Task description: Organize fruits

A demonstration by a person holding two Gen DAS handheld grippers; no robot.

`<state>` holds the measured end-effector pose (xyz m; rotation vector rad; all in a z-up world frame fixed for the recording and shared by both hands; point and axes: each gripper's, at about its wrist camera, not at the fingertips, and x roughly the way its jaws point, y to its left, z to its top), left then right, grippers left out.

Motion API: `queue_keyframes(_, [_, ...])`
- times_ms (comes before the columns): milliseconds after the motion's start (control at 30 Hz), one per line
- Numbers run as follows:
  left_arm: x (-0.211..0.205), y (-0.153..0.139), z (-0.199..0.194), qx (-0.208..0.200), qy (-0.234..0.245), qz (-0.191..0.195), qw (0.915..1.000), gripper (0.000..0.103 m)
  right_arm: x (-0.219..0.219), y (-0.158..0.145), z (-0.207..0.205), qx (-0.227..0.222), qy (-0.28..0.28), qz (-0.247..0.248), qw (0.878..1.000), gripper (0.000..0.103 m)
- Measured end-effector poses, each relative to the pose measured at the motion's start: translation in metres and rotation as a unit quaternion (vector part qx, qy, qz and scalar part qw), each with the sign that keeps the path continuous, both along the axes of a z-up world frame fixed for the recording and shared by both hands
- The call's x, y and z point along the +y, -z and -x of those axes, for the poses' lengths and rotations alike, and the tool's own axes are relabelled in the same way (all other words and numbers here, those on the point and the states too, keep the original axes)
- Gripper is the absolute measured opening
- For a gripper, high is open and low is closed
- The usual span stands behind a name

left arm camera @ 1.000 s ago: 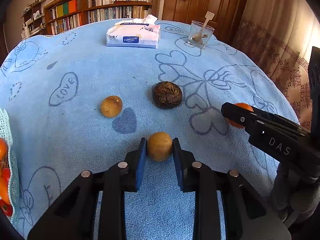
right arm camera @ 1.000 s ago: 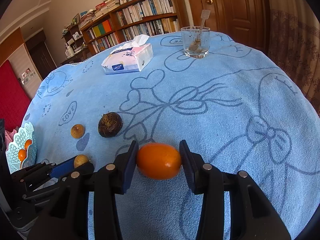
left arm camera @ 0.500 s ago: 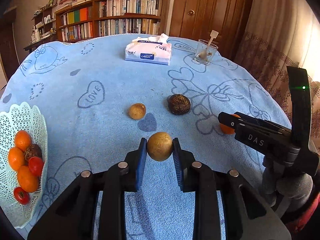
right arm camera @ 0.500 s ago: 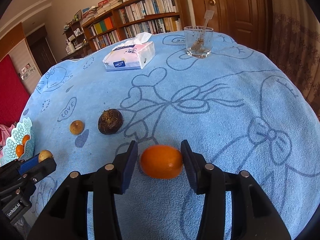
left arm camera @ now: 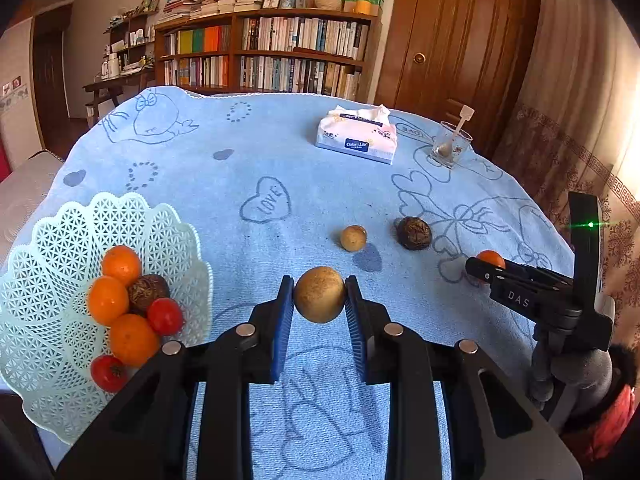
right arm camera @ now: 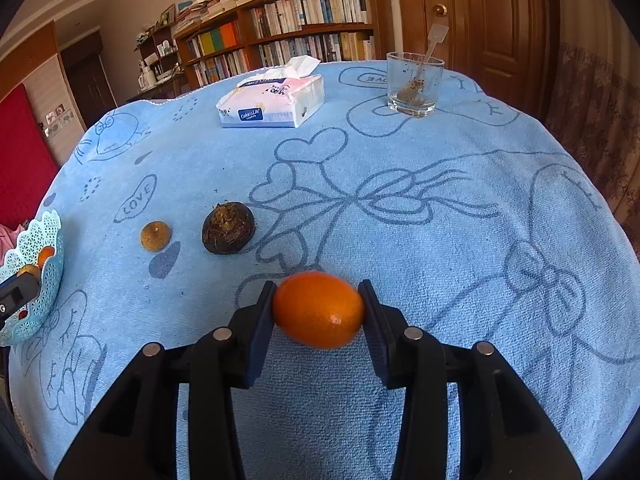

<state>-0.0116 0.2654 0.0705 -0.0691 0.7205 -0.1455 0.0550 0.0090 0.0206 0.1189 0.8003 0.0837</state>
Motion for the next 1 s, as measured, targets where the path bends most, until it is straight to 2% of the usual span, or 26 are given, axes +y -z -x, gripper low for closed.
queue_keyframes(300, [0.073, -0.013, 0.021, -0.020, -0.077, -0.002, 0.9968, 0.026, 0.005, -0.008, 0.007, -0.005, 0.003, -0.001, 1.000, 0.042])
queue_keyframes(467, [0.102, -0.016, 0.033, -0.023, -0.106, 0.013, 0.9940, 0.026, 0.016, -0.007, 0.013, 0.000, -0.005, -0.007, 1.000, 0.042])
queue_keyframes(633, [0.083, -0.015, 0.041, -0.021, -0.068, 0.020, 0.9973, 0.030, 0.023, -0.006, 0.017, 0.002, -0.009, -0.008, 1.000, 0.042])
queue_keyframes(800, [0.040, -0.008, 0.044, -0.013, -0.006, 0.013, 0.9998, 0.051, 0.023, -0.004, 0.020, 0.002, -0.011, -0.014, 1.000, 0.042])
queue_keyframes(1000, [-0.001, 0.024, 0.041, 0.035, 0.036, 0.003, 0.9987, 0.053, 0.019, -0.003, 0.020, 0.002, -0.013, -0.028, 1.000, 0.042])
